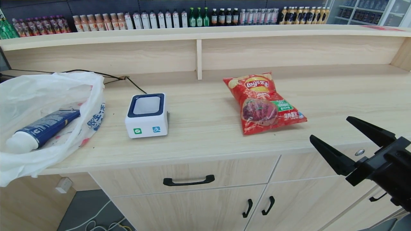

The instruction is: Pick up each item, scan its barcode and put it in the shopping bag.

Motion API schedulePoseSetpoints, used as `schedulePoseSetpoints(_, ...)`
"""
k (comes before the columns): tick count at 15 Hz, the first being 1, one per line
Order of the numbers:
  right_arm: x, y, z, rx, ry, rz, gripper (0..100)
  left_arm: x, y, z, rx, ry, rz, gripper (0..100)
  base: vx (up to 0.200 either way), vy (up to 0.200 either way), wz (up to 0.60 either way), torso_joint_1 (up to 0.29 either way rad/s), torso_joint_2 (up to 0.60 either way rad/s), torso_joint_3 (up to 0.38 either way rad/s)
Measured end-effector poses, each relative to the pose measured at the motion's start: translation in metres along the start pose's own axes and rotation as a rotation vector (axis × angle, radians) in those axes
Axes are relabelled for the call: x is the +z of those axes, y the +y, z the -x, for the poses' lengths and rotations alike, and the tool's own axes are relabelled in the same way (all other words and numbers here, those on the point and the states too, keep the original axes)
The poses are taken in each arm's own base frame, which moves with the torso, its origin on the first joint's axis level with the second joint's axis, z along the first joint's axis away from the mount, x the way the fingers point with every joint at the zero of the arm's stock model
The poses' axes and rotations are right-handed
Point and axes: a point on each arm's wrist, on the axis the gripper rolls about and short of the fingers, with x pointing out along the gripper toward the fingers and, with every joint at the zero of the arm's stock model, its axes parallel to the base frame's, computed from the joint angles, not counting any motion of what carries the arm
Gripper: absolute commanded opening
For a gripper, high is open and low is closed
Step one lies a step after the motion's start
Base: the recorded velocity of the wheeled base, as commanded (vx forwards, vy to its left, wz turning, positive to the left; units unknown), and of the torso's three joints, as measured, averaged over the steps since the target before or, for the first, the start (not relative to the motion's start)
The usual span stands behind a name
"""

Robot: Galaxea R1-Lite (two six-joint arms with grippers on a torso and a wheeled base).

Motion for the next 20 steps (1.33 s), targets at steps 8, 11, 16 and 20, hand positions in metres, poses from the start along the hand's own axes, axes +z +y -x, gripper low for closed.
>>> schedulePoseSetpoints(8,0.019,0.012,-0.039,0.020,0.083,-0.131,100,0.000,0.000,0.000,0.000,0.000,-0.001,100,0.000,0.000,0.00,0.000,0.00,0.000)
schedulePoseSetpoints(11,0.050,0.019,-0.063,-0.077,0.019,-0.226,100,0.000,0.000,0.000,0.000,0.000,0.000,100,0.000,0.000,0.00,0.000,0.00,0.000)
schedulePoseSetpoints(16,0.072,0.035,-0.096,-0.052,0.041,-0.245,100,0.000,0.000,0.000,0.000,0.000,0.000,100,0.000,0.000,0.00,0.000,0.00,0.000)
schedulePoseSetpoints(20,0.093,0.037,-0.113,-0.050,0.172,-0.217,100,0.000,0.000,0.000,-0.001,0.000,0.000,100,0.000,0.000,0.00,0.000,0.00,0.000)
